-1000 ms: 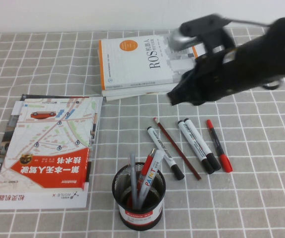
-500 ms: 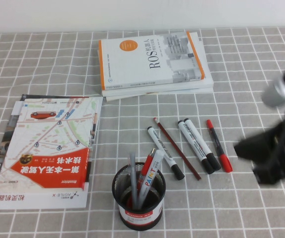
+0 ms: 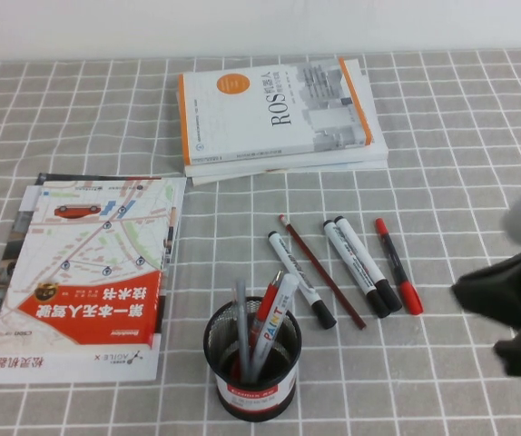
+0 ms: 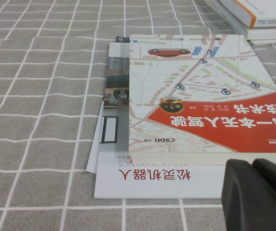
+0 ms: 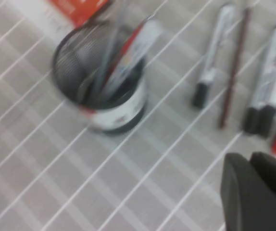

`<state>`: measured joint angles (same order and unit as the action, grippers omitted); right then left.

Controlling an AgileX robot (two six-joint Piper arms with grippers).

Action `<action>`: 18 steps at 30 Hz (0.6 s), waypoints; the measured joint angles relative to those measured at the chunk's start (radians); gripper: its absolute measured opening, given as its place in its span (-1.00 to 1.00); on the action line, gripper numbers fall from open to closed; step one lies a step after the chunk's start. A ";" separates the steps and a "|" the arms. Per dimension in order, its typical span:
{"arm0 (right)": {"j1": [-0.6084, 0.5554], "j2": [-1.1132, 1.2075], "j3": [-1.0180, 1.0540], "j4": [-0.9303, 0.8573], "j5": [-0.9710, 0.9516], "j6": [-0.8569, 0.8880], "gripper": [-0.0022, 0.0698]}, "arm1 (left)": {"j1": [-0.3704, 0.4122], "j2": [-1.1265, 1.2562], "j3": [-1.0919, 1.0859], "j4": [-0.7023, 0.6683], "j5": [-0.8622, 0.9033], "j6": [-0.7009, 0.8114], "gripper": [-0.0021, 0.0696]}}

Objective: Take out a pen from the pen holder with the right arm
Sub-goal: 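Take a marker out of the pen holder and lay it on the table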

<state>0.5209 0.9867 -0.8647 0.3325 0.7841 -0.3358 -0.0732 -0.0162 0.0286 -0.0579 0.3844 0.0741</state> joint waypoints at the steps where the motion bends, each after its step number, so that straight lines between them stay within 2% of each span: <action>1: -0.012 -0.022 0.018 0.002 -0.031 0.000 -0.97 | 0.000 0.000 0.000 0.000 0.000 0.000 -0.95; 5: -0.109 -0.172 0.180 0.038 -0.209 -0.004 -0.97 | 0.000 0.000 0.000 0.000 0.000 0.000 -0.95; 11: -0.263 -0.495 0.562 0.060 -0.489 -0.004 -0.97 | 0.000 0.000 0.000 0.000 0.000 0.000 -0.95; 18: -0.363 -0.837 0.856 0.069 -0.621 -0.004 -0.97 | 0.000 0.000 0.000 0.000 0.000 0.000 -0.95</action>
<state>0.1584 0.1501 -0.0085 0.4010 0.1629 -0.3401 -0.0732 -0.0162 0.0286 -0.0579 0.3844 0.0741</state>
